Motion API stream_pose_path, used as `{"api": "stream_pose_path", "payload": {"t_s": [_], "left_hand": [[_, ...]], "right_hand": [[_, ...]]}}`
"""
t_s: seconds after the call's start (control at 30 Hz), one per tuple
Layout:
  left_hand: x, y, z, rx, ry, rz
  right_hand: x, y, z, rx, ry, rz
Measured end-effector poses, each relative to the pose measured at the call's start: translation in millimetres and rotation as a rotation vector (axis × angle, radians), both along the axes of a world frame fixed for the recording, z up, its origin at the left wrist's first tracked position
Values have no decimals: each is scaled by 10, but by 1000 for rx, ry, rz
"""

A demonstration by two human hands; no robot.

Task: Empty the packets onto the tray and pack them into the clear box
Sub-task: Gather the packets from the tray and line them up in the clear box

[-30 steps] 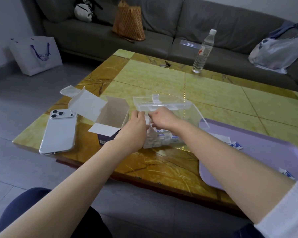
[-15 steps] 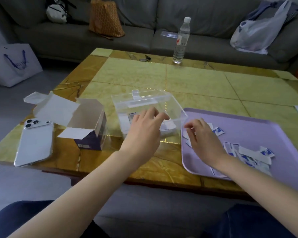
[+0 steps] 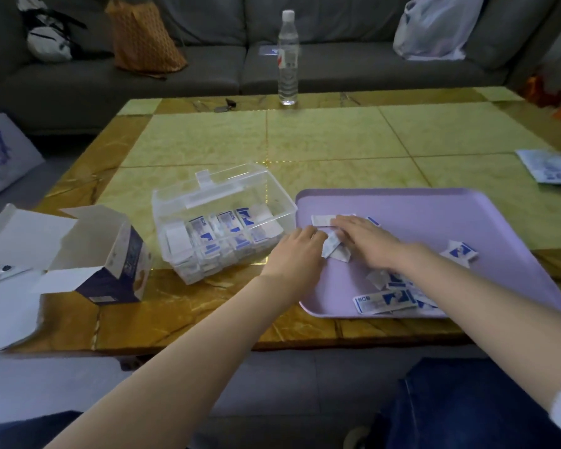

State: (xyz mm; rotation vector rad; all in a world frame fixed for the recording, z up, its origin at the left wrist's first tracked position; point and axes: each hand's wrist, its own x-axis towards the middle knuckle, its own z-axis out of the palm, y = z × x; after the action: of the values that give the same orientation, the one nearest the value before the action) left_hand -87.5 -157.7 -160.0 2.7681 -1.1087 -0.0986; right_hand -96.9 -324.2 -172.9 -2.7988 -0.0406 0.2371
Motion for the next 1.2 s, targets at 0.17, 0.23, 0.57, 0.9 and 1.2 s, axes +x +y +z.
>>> {"api": "stream_pose_path", "payload": {"t_s": [0.17, 0.23, 0.57, 0.9, 1.2], "left_hand": [[43, -131, -90, 196, 66, 95], [17, -197, -107, 245, 1, 118], [-148, -480, -74, 26, -23, 9], [-144, -623, -201, 188, 82, -66], [-123, -379, -73, 71, 88, -14]], "right_hand": [[-191, -152, -123, -16, -92, -8], [-291, -222, -122, -19, -75, 8], [-767, -613, -37, -62, -258, -300], [-769, -508, -115, 305, -152, -587], [-424, -168, -19, 370, -101, -381]]}}
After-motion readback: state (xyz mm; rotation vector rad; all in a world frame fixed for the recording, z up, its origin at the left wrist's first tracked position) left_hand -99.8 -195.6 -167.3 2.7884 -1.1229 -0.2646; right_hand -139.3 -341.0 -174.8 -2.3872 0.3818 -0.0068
